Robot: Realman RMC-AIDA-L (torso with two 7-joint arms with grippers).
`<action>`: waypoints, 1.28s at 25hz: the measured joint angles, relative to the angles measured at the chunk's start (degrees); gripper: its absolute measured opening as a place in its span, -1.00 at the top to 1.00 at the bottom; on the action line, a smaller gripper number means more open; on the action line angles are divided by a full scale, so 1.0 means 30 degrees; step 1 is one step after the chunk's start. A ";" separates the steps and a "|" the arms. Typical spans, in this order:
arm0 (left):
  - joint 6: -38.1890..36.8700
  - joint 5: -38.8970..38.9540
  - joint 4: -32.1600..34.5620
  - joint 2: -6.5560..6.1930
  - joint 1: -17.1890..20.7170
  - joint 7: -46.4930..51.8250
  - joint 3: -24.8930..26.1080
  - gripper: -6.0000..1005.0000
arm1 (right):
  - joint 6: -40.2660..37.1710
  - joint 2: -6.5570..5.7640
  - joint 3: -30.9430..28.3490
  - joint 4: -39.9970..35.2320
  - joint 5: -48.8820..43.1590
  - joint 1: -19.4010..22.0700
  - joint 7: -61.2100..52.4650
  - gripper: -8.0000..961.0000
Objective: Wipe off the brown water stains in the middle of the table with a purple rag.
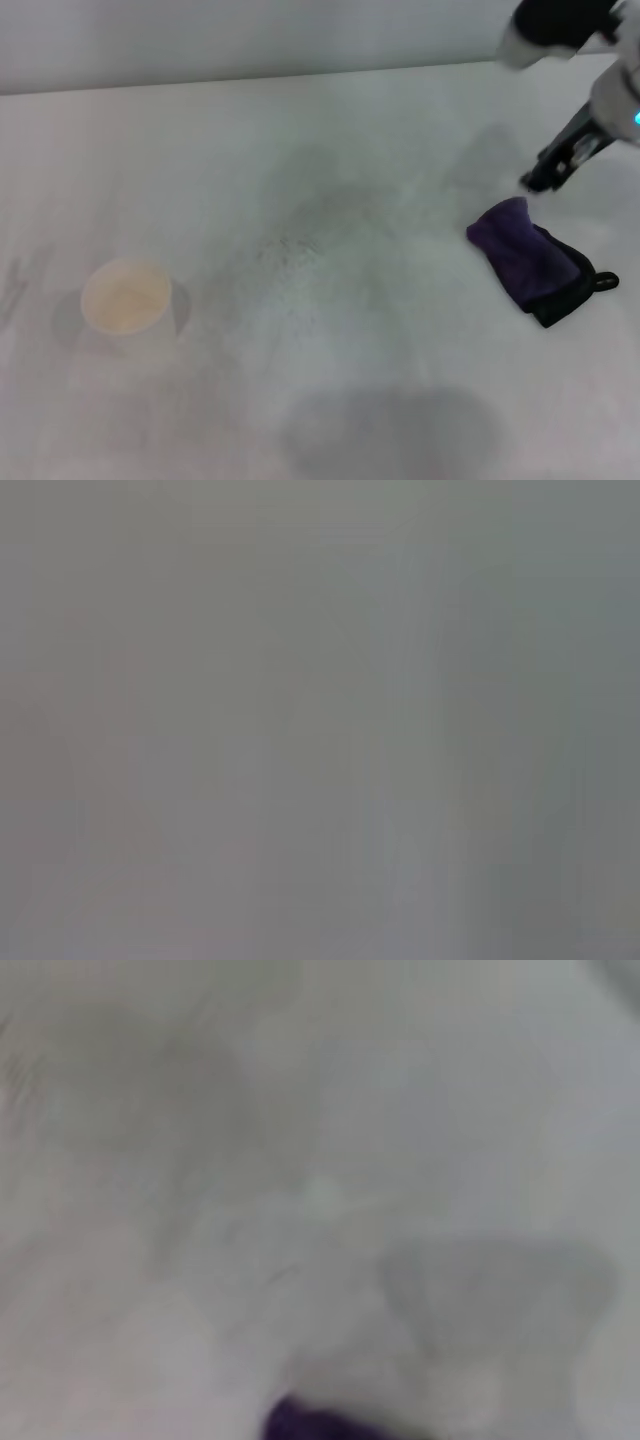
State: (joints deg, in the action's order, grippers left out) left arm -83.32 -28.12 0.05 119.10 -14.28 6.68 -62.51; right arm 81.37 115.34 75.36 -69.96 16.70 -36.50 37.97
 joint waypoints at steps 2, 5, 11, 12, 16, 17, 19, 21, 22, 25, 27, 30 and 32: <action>0.0130 0.0002 0.0119 -0.0004 -0.0104 0.0004 0.0006 -0.69 | -0.1010 -0.0008 -0.1627 -0.0149 0.0201 0.0407 0.1095 0.20; 0.0237 0.0080 0.0139 0.0013 -0.0310 0.0014 0.0020 -0.69 | -0.3043 -0.0018 -0.3667 -0.0049 0.1069 0.1157 0.2341 0.20; 0.0794 0.0811 0.0137 0.0062 -0.0900 0.0001 0.0038 -0.69 | -0.8883 -0.0059 -0.5448 0.0141 0.5486 0.3829 0.4724 0.20; 0.0817 0.0917 0.0135 0.0062 -0.0945 0.0001 0.0036 -0.69 | -0.9939 -0.0062 -0.5454 0.0256 0.6485 0.4322 0.5188 0.20; 0.0854 0.1524 0.0139 0.0060 -0.1149 0.0081 0.0037 -0.69 | -1.4248 -0.0042 -0.5364 0.1954 1.1255 0.5436 0.8182 0.20; 0.0843 0.1614 0.0136 0.0077 -0.1173 0.0109 0.0038 -0.69 | -1.5378 -0.0030 -0.5338 0.2792 1.2857 0.5510 0.9393 0.20; 0.0773 0.1711 0.0105 0.0139 -0.1190 0.0129 0.0037 -0.69 | -1.7312 -0.0032 -0.5338 0.4897 1.6534 0.5445 1.2480 0.20; 0.0724 0.1727 0.0040 0.0171 -0.1262 0.0224 0.0038 -0.69 | -1.8489 -0.0032 -0.5396 0.6677 2.0226 0.5359 1.5641 0.20; 0.0714 0.1727 0.0004 0.0185 -0.1342 0.0348 0.0038 -0.69 | -1.8878 -0.0031 -0.5446 0.7485 2.2052 0.5331 1.7358 0.20; 0.0704 0.1774 -0.0068 0.0232 -0.1432 0.0601 0.0037 -0.69 | -1.9123 -0.0026 -0.5798 0.9390 2.6048 0.5148 2.2243 0.20; 0.0697 0.1978 -0.0162 0.0259 -0.1365 0.0764 0.0052 -0.69 | -1.8279 0.0009 -0.6462 1.0768 2.8784 0.4954 2.5944 0.20; 0.0738 0.2238 -0.0503 0.0262 -0.1376 0.1098 0.0066 -0.69 | -1.4997 0.0018 -0.8159 1.3418 3.3057 0.4862 3.1498 0.20; 0.0795 0.2248 -0.0591 0.0264 -0.1399 0.1194 0.0065 -0.69 | -1.2459 -0.0018 -0.9394 1.4930 3.4819 0.4864 3.4224 0.20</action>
State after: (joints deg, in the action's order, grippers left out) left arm -80.94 -21.37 -1.72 119.89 -18.48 10.26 -62.31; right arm 44.00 115.29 47.18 -25.17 121.16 -21.90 140.65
